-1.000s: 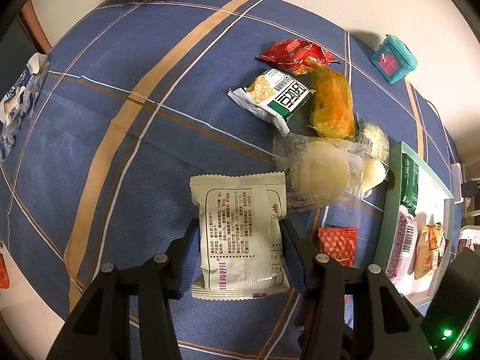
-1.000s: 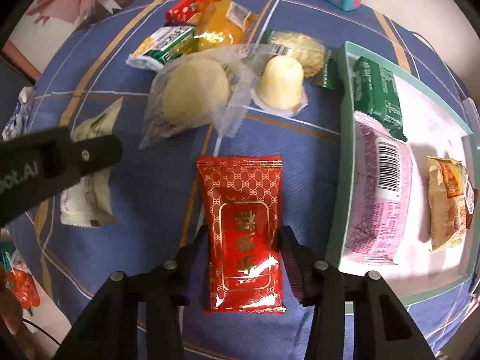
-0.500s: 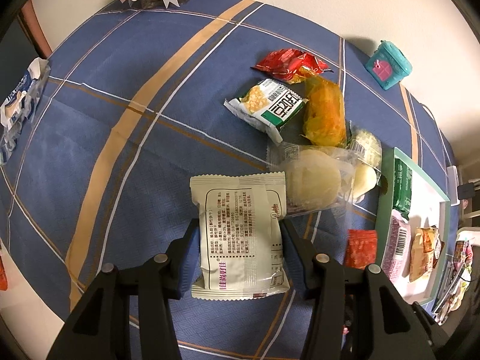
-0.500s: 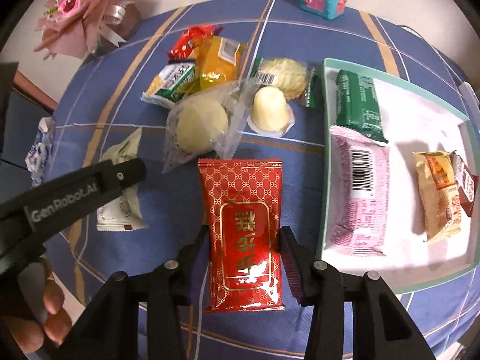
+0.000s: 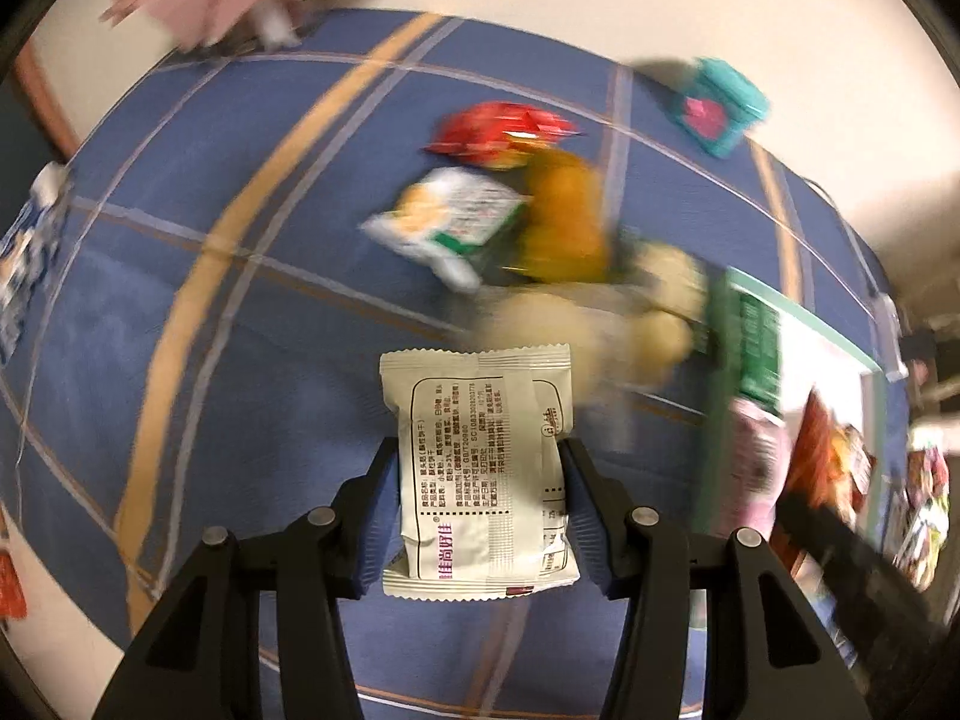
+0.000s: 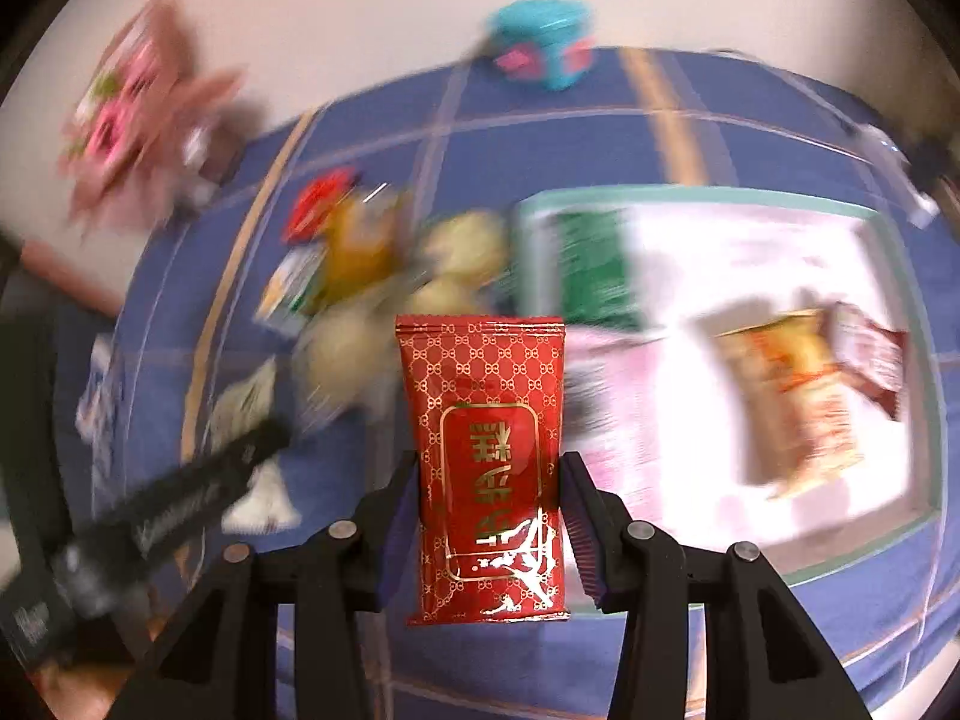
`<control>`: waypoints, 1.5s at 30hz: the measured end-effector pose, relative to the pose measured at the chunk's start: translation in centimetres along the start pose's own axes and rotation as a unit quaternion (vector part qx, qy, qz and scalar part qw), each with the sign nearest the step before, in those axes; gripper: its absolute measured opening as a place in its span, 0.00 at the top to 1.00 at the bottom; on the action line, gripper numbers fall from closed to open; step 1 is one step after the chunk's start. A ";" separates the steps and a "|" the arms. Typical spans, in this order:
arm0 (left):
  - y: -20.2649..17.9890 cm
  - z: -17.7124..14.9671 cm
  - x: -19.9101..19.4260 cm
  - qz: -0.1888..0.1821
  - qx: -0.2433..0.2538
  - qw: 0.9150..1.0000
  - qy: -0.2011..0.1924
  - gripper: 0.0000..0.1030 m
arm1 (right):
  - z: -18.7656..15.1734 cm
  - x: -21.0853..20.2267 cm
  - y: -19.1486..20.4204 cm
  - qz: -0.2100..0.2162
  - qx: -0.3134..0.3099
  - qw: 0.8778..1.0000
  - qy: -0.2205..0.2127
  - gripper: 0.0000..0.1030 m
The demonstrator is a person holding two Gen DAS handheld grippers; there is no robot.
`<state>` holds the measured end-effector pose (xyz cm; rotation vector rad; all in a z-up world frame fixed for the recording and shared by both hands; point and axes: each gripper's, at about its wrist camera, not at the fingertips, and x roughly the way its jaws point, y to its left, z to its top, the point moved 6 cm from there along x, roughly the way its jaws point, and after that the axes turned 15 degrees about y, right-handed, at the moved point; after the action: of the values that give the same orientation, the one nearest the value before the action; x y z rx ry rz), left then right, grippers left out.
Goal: Organize snacks
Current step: 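Carry both packs into the white tray and open both tools, then grasp the clear-wrapped round bun with the left tool while the right tool grasps the yellow pudding cup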
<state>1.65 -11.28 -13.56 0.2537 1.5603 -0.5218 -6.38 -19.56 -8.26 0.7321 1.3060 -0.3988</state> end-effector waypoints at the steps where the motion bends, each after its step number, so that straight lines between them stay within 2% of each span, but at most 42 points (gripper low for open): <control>1: -1.4 -0.2 0.0 -0.003 0.017 1.000 0.000 0.48 | 0.4 -0.7 -1.9 -0.011 0.022 1.000 -0.011 0.53; 4: -5.6 -0.8 0.2 -0.019 0.067 0.998 0.006 0.48 | 1.0 -2.2 -7.2 -0.048 0.077 0.995 -0.030 0.53; 9: -12.1 -2.2 1.1 -0.039 0.136 0.990 0.018 0.48 | 1.0 -3.5 -14.6 -0.069 0.142 0.987 -0.038 0.53; 15: -18.1 -4.3 2.7 -0.044 0.210 0.976 0.027 0.45 | 0.4 -3.4 -19.6 -0.089 0.185 0.978 -0.041 0.52; 16: -18.7 -4.4 3.1 -0.043 0.217 0.975 0.029 0.37 | 0.3 -3.4 -20.2 -0.088 0.192 0.976 -0.044 0.50; 17: -19.1 -4.7 3.2 -0.039 0.221 0.974 0.031 0.32 | 0.1 -3.3 -20.7 -0.085 0.199 0.975 -0.044 0.44; 18: -19.2 -4.7 3.3 -0.033 0.224 0.973 0.031 0.32 | 0.1 -3.2 -20.8 -0.082 0.201 0.975 -0.043 0.39; 20: -19.1 -4.7 3.3 -0.026 0.228 0.973 0.030 0.31 | -0.1 -3.3 -21.0 -0.079 0.204 0.975 -0.042 0.37; 23: -17.6 -4.3 2.7 -0.026 0.209 0.977 0.035 0.31 | -0.2 -3.2 -20.3 -0.076 0.202 0.976 -0.038 0.37; 25: -15.6 -3.4 2.2 -0.035 0.179 0.983 0.037 0.31 | 0.1 -2.9 -19.6 -0.072 0.193 0.978 -0.035 0.37; 28: -11.1 -1.9 0.7 -0.037 0.117 0.992 0.023 0.31 | 0.6 -2.8 -17.4 -0.073 0.166 0.983 -0.034 0.37; 32: -4.2 0.0 -1.2 -0.029 0.036 0.999 -0.001 0.30 | 1.2 -2.9 -13.6 -0.066 0.127 0.989 -0.038 0.37; 34: -0.6 0.9 -1.7 -0.018 -0.005 1.000 -0.010 0.29 | 1.5 -2.6 -11.1 -0.057 0.103 0.992 -0.040 0.37; 38: 3.8 2.1 -1.8 -0.004 -0.050 0.999 -0.016 0.25 | 2.0 -1.5 -6.7 -0.034 0.060 0.997 -0.034 0.37; 41: 5.0 2.6 -1.5 -0.020 -0.063 0.998 -0.017 0.24 | 2.4 -0.3 -3.2 -0.011 0.026 0.999 -0.028 0.37; 45: 5.2 3.6 -0.7 -0.068 -0.065 0.996 -0.010 0.24 | 3.4 1.3 -0.2 -0.009 -0.013 0.999 -0.028 0.37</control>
<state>7.31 -8.39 -13.65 0.0431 1.5931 -0.5246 -3.73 -21.84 -9.31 0.6826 1.2641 -0.4127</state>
